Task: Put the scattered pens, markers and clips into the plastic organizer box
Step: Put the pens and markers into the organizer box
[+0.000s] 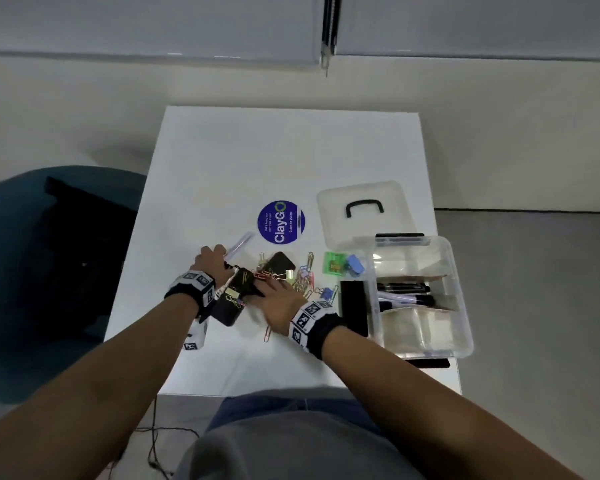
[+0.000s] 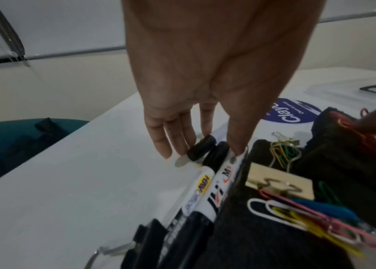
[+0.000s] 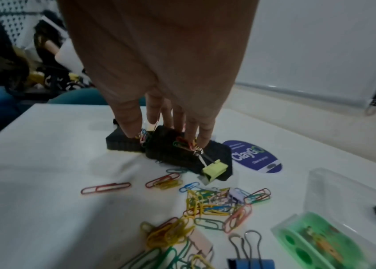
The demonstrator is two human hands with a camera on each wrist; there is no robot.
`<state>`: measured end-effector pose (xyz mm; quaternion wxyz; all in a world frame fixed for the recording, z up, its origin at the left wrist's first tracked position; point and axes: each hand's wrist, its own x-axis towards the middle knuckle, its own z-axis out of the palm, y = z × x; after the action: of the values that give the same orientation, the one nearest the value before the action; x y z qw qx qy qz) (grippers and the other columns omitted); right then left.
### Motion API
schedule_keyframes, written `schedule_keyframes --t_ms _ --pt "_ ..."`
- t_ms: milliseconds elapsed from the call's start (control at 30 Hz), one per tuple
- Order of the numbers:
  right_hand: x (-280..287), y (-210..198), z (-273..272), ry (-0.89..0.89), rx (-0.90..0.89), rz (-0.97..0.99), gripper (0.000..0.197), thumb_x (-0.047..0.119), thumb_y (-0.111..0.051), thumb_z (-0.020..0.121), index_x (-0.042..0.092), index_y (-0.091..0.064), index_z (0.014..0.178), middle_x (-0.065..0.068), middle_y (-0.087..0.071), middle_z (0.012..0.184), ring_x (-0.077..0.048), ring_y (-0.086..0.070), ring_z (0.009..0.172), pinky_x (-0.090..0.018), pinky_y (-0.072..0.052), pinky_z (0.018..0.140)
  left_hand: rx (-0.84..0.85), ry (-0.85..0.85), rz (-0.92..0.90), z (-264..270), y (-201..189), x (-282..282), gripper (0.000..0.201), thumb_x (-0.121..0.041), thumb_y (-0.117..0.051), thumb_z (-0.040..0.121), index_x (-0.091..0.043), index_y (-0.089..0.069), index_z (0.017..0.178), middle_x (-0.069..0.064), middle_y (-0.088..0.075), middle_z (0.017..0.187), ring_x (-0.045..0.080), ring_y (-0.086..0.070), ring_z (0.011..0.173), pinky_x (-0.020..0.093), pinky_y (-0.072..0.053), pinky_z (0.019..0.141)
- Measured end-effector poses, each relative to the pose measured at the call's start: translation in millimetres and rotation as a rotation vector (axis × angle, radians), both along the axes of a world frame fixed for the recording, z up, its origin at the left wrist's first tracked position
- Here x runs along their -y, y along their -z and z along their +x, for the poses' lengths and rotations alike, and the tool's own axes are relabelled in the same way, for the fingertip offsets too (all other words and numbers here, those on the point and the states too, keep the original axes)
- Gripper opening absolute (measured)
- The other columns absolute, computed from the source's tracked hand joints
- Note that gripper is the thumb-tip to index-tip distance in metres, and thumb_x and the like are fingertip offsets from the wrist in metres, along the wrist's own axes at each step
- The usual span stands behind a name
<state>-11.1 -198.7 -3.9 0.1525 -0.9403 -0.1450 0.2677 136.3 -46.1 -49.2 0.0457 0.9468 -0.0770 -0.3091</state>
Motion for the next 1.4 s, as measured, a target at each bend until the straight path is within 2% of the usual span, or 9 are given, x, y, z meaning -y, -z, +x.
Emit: schedule_keyframes --t_ms 133,300,500,700,833,1000,1133,1233,1400 --pt "-6 7 5 -0.049 -0.013 -0.142 0.069 0.025 -0.062 0.086 0.027 -0.031 0.148 -0.011 -0.022 0.157 -0.036 -0.017 0.145 -0.052 -0.01 0.12 0.015 -0.003 -0.051 -4 6 -3 0.055 -0.03 -0.072 0.08 -0.01 -0.043 0.121 0.019 -0.044 0.119 0.039 -0.054 0.105 0.048 -0.051 0.087" --pt "-1 -5 14 -0.029 0.059 -0.194 0.039 0.016 -0.049 0.092 0.011 -0.053 0.13 -0.014 -0.048 0.136 -0.035 -0.04 0.126 -0.046 -0.026 0.113 -0.015 0.026 -0.094 -3 15 -11 0.057 -0.017 -0.077 0.073 -0.009 -0.042 0.117 0.018 -0.044 0.116 0.04 -0.055 0.101 0.047 -0.051 0.084" --pt "-46 11 20 -0.216 0.102 -0.09 0.058 0.018 -0.06 0.086 0.02 -0.043 0.142 -0.011 -0.029 0.154 -0.036 -0.032 0.136 -0.05 -0.024 0.115 -0.091 0.017 -0.268 12 16 -28 0.026 -0.004 -0.063 0.081 0.0 -0.054 0.105 0.023 -0.056 0.11 0.036 -0.058 0.093 0.036 -0.045 0.072" --pt "-23 14 15 -0.158 0.084 -0.168 0.048 0.029 -0.061 0.088 0.017 -0.054 0.133 -0.009 -0.037 0.149 -0.036 -0.031 0.137 -0.05 -0.016 0.118 -0.177 -0.079 -0.37 23 -5 -39 0.008 -0.009 -0.054 0.084 -0.015 -0.052 0.079 0.006 -0.058 0.075 0.024 -0.054 0.069 0.029 -0.042 0.058" --pt "-8 3 23 0.106 0.057 0.044 0.038 0.026 -0.048 0.095 0.01 -0.055 0.128 -0.013 -0.049 0.136 -0.033 -0.042 0.13 -0.044 -0.028 0.113 -0.124 -0.2 -0.534 22 -25 -39 0.015 -0.009 -0.049 0.093 -0.006 -0.058 0.104 0.015 -0.064 0.094 0.032 -0.064 0.084 0.047 -0.053 0.082" --pt "-21 -21 45 0.699 -0.186 0.554 0.064 0.058 -0.048 0.091 0.011 -0.042 0.134 -0.008 -0.058 0.129 -0.024 -0.058 0.113 -0.035 -0.046 0.093 -0.115 -0.263 -0.837 7 -68 -6 0.016 -0.012 -0.05 0.095 -0.014 -0.06 0.107 0.014 -0.064 0.101 0.019 -0.06 0.086 0.042 -0.053 0.085" --pt "-16 -28 47 0.718 -0.197 0.661 0.037 0.035 -0.054 0.092 0.01 -0.047 0.118 -0.011 -0.065 0.111 -0.023 -0.062 0.1 -0.038 -0.05 0.089 -0.151 -0.285 -1.044 -15 -101 41 0.014 -0.019 -0.051 0.095 -0.016 -0.058 0.107 0.012 -0.068 0.103 0.027 -0.067 0.095 0.042 -0.054 0.085" --pt "16 -35 30 0.796 -0.158 0.771 0.011 0.019 -0.05 0.097 0.011 -0.045 0.092 -0.013 -0.063 0.078 -0.016 -0.058 0.061 -0.03 -0.049 0.064 -0.156 -0.284 -1.113 -28 -116 71 0.02 -0.027 -0.049 0.097 -0.013 -0.057 0.109 0.009 -0.069 0.105 0.029 -0.066 0.1 0.045 -0.052 0.089" --pt "101 -56 -21 0.759 -0.171 0.502 0.016 0.03 -0.046 0.099 0.018 -0.047 0.109 -0.006 -0.059 0.079 -0.02 -0.058 0.062 -0.031 -0.05 0.057 -0.047 -0.254 -1.081 -47 -118 104 0.027 -0.034 -0.045 0.1 -0.013 -0.06 0.108 0.007 -0.07 0.099 0.023 -0.067 0.095 0.04 -0.052 0.088"
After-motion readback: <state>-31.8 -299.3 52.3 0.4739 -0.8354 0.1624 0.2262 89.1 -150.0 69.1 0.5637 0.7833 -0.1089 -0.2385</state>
